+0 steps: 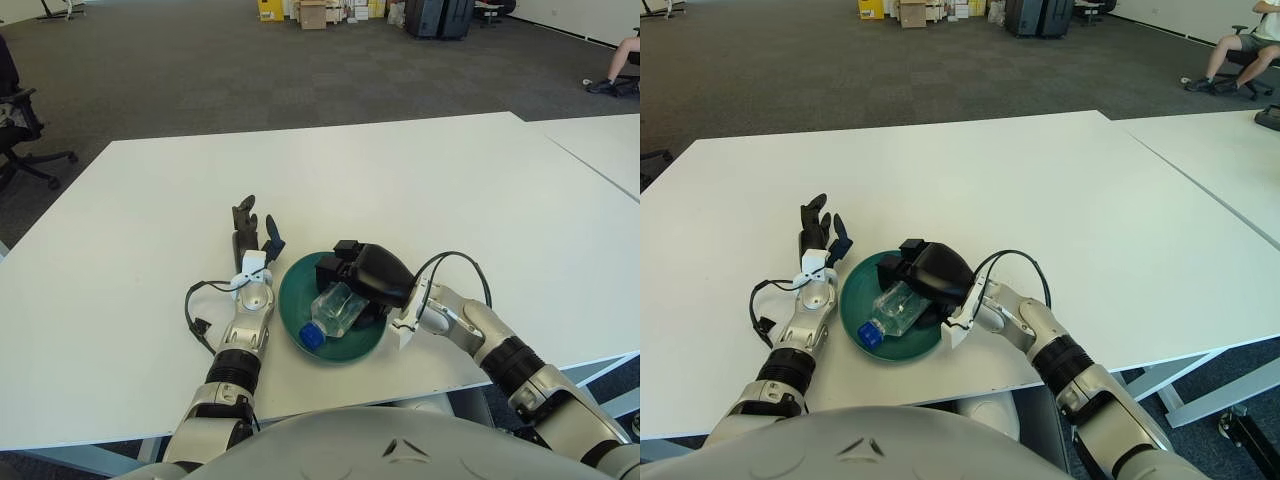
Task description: Put the bottle into the plate.
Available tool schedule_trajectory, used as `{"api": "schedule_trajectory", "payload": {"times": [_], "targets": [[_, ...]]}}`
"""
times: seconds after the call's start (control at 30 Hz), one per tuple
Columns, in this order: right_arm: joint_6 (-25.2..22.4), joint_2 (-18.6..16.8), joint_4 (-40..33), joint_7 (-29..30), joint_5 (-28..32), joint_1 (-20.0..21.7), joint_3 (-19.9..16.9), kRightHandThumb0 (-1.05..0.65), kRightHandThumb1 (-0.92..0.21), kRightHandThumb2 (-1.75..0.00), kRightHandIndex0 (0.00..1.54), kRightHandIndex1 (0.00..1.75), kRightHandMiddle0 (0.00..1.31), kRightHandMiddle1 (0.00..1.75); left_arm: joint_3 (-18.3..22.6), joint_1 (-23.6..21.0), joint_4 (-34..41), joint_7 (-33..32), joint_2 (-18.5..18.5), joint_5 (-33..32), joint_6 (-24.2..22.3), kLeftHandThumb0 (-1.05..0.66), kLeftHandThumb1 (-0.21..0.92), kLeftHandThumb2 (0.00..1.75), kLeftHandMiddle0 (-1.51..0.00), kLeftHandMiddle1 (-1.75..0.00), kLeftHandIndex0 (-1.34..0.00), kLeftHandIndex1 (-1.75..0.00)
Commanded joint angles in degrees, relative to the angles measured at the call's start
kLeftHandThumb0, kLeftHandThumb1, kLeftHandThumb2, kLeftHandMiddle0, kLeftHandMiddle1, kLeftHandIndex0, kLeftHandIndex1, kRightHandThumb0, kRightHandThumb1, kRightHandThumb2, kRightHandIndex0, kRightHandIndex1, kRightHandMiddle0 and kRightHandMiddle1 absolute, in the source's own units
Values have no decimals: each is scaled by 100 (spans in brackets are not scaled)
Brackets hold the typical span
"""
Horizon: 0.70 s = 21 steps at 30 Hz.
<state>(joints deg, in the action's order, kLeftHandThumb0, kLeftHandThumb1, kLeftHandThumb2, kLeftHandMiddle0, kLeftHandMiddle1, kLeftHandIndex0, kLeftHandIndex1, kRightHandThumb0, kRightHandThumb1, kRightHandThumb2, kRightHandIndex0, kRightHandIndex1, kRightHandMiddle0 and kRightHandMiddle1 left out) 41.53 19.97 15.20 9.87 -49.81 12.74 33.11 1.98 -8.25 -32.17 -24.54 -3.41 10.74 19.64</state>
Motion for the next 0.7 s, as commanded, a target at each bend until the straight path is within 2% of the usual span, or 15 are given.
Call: {"api": "schedule_trajectory", "payload": {"times": [0.0,0.37,0.67], "targets": [[35,158,-210,-263,271,241,-170,0,-12,-154,77,171,53,175,5,-56,-23,29,31,-20,57,-79,92,90,-41,0,0,-75],[27,380,-486,-986,537,259,-278,0,-15,-151,74,172,51,175,-2,-29,33,-21,-37,-14,91,-79,92,90,-41,0,0,-75],[96,558,-635,-1251,531,287,-396,0,-17,-149,73,172,50,175,-15,-23,57,-62,-93,17,56,-80,92,90,-41,0,0,-74]]}}
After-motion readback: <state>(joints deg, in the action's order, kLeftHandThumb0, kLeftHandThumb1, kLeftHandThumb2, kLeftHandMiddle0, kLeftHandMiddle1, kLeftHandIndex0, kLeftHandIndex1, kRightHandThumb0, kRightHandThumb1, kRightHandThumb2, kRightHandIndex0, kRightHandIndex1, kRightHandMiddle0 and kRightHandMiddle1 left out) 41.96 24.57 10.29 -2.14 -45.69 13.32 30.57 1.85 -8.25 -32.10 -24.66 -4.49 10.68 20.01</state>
